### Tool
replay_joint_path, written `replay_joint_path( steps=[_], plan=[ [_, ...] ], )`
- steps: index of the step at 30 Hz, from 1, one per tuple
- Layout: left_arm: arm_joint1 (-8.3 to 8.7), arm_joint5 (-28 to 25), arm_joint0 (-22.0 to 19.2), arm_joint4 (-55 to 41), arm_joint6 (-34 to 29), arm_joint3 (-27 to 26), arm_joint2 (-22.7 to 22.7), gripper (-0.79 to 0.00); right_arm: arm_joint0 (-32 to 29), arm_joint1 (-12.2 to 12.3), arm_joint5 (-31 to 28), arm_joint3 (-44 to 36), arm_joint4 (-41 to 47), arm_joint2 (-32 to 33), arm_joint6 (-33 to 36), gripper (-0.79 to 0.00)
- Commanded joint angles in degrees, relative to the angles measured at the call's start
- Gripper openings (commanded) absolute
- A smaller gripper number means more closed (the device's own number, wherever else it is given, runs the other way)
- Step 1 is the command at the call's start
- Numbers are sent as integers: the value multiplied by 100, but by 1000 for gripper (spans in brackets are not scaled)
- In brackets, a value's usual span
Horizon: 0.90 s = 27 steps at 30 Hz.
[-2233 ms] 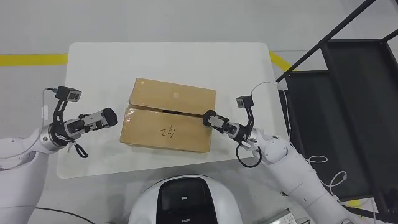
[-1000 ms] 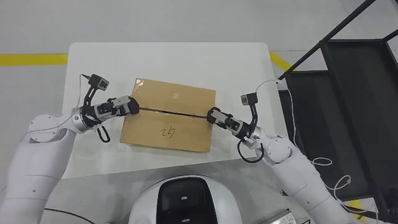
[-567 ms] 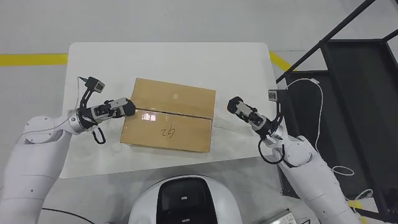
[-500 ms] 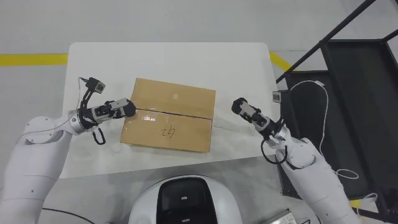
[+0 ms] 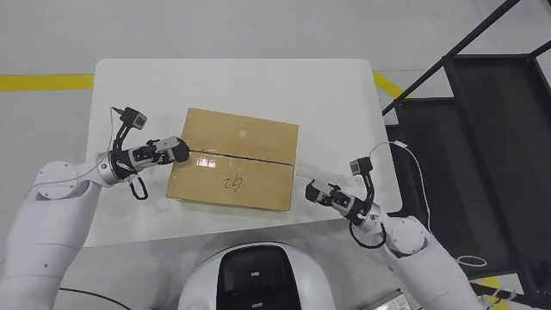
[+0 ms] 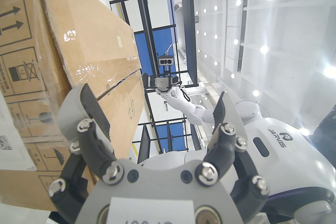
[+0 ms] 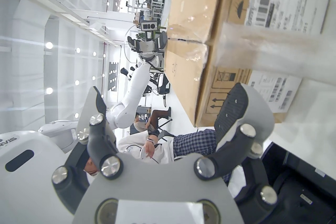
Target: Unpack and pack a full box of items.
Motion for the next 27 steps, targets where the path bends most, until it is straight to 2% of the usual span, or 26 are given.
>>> replay_joint_path(
  steps=[1,5,7,16,24,27],
  plan=[
    [0,0,0,0,0,0,0,0,45,-23,6,136,28,-112,-25,0],
    [0,0,0,0,0,0,0,0,241,-105,-13,531,121,-384,-283,0],
    [0,0,0,0,0,0,0,0,299,-160,10,690,496,-529,-401,0],
    [0,0,0,0,0,0,0,0,783,-372,-183,1394,1141,-1063,-507,0],
    [0,0,0,0,0,0,0,0,1292,-587,-814,2069,1143,-1319,-1163,0],
    [0,0,0,0,0,0,0,0,1376,-648,-1280,2216,1029,-1335,-1416,0]
  ],
)
